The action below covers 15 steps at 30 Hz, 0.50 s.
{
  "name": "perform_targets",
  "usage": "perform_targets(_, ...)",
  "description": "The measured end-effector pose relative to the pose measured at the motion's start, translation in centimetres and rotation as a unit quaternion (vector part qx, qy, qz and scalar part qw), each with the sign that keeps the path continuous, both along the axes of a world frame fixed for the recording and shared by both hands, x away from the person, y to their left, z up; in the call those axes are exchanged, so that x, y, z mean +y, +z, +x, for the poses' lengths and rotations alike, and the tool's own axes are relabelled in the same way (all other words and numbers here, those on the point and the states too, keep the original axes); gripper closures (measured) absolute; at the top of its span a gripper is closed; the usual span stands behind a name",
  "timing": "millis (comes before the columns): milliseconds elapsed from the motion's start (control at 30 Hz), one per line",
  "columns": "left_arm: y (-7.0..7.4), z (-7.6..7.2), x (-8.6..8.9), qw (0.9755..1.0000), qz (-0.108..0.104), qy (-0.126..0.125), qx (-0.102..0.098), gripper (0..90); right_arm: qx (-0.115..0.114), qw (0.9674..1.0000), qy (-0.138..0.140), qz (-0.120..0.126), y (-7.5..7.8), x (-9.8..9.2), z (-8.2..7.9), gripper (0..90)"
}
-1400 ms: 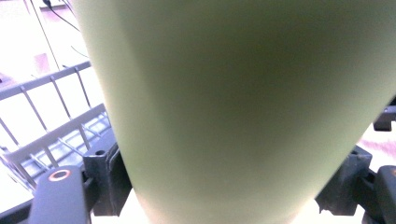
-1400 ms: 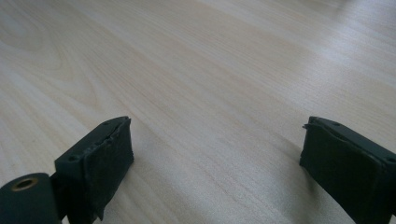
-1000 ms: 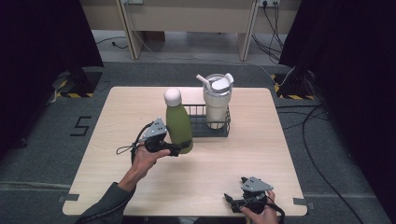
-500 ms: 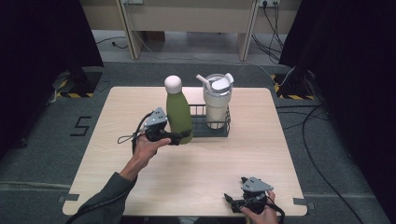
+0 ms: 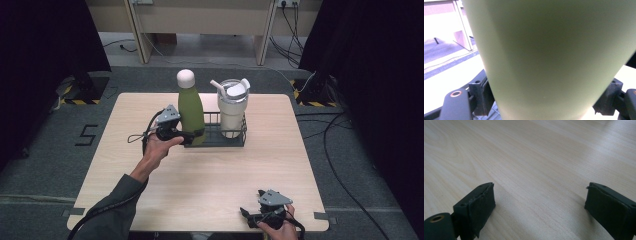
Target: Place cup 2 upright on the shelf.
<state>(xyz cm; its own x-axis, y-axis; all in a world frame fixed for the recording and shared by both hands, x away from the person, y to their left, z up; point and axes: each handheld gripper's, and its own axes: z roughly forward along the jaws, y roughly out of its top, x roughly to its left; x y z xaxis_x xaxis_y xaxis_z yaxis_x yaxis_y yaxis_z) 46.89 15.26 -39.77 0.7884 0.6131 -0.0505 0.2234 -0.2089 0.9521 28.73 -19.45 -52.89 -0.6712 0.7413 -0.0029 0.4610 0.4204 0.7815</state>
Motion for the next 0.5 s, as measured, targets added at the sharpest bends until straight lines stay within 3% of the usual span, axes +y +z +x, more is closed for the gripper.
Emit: perform_targets(500, 1.0, 3.1, -0.2, 0.9997, 0.002, 0.026, 0.000, 20.5, 0.000, 1.0000, 0.000, 0.000, 0.0, 0.0, 0.0, 9.3)
